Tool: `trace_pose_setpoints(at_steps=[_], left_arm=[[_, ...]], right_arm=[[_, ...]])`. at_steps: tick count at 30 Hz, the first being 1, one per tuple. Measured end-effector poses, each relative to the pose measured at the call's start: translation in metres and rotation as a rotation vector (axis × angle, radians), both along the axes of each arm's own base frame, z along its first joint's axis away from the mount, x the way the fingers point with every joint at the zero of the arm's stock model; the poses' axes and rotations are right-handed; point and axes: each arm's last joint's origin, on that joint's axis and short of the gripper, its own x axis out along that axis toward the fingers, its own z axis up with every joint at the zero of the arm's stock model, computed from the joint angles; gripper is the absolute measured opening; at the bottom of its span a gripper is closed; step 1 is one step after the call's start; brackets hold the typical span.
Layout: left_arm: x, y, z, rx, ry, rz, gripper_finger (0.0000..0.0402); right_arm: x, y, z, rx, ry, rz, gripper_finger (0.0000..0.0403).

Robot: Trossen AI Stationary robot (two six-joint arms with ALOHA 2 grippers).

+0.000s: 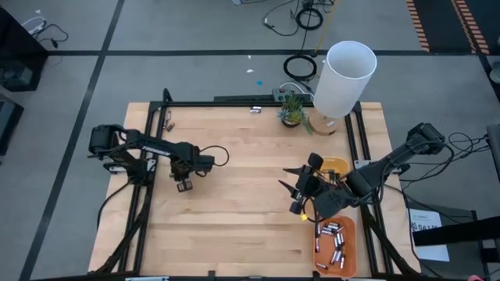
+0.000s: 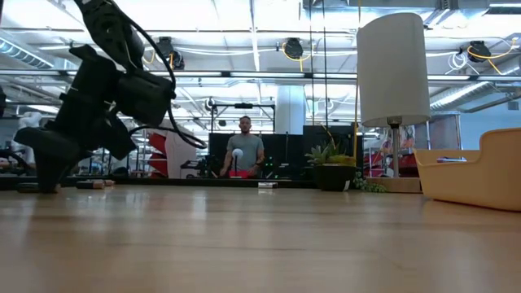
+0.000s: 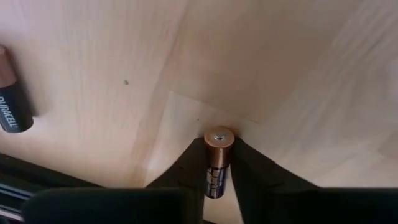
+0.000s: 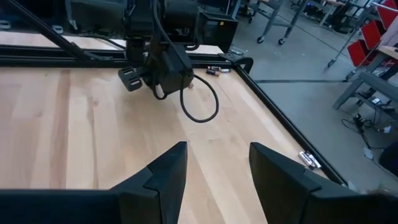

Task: Sort batteries
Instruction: Put the brown battery into the yellow bin

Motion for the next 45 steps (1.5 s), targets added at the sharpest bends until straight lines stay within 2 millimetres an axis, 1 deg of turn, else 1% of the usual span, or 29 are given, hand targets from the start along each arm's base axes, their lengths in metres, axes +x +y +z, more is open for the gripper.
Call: trace_pose_setpoints(at_steps=[2, 6, 9, 10, 13, 15, 16, 19, 21, 24, 26, 27, 30, 33, 37, 42, 45], left_arm=[[0.000, 0.000, 0.000, -0.002, -0.001, -0.006, 0.0046], [0.003, 0.000, 0.002, -0.006, -0.004, -0.030, 0.0046], [0.011, 0.001, 0.008, -0.006, -0.020, -0.068, 0.0046], [0.015, 0.000, 0.011, 0.002, -0.033, -0.087, 0.0046], [0.035, -0.001, 0.023, 0.048, -0.137, -0.133, 0.0046], [0.042, -0.003, 0.032, 0.055, -0.148, -0.150, 0.0046], [0.049, -0.005, 0.038, 0.058, -0.181, -0.160, 0.0046], [0.076, -0.015, 0.057, 0.073, -0.357, -0.205, 0.0046], [0.096, -0.025, 0.068, 0.072, -0.532, -0.256, 0.0046], [0.132, -0.043, 0.085, 0.038, -0.962, -0.336, 0.0046], [0.153, -0.056, 0.094, 0.023, -1.265, -0.380, 0.0046], [0.161, -0.061, 0.097, 0.024, -1.385, -0.391, 0.0046], [0.185, -0.073, 0.094, 0.031, -1.659, -0.397, 0.0046], [0.209, -0.078, 0.079, 0.041, -1.824, -0.382, 0.0046], [0.253, -0.084, 0.050, -0.017, -1.887, -0.313, 0.0046], [0.310, -0.090, 0.035, -0.051, -1.912, -0.342, 0.0046], [0.335, -0.086, 0.028, -0.114, -1.861, -0.372, 0.0046]], right_arm=[[-0.001, 0.002, 0.000, 0.001, -0.001, 0.008, 0.0167], [-0.002, 0.005, 0.000, 0.001, -0.001, 0.018, 0.0167], [-0.002, 0.004, 0.000, 0.001, -0.002, 0.017, 0.0167], [-0.002, 0.004, 0.000, 0.001, -0.001, 0.017, 0.0167], [-0.002, 0.004, 0.000, 0.001, -0.002, 0.017, 0.0167], [-0.002, 0.004, 0.000, 0.000, -0.002, 0.017, 0.0167], [-0.002, 0.004, 0.000, 0.000, -0.002, 0.017, 0.0167], [-0.002, 0.004, 0.000, -0.011, 0.006, 0.021, 0.0167], [-0.003, 0.004, 0.000, -0.018, 0.013, 0.018, 0.0167], [-0.008, 0.000, 0.006, -0.003, -0.026, -0.018, 0.0167], [-0.015, -0.002, 0.014, 0.001, -0.070, -0.051, 0.0167], [-0.018, -0.002, 0.017, 0.002, -0.094, -0.070, 0.0167], [-0.029, 0.000, 0.025, -0.011, -0.157, -0.119, 0.0167], [-0.036, 0.003, 0.029, -0.042, -0.211, -0.186, 0.0167], [-0.043, 0.008, 0.030, -0.105, -0.251, -0.257, 0.0167], [-0.047, 0.013, 0.031, -0.155, -0.230, -0.238, 0.0167], [-0.048, 0.015, 0.031, -0.166, -0.223, -0.225, 0.0167]])
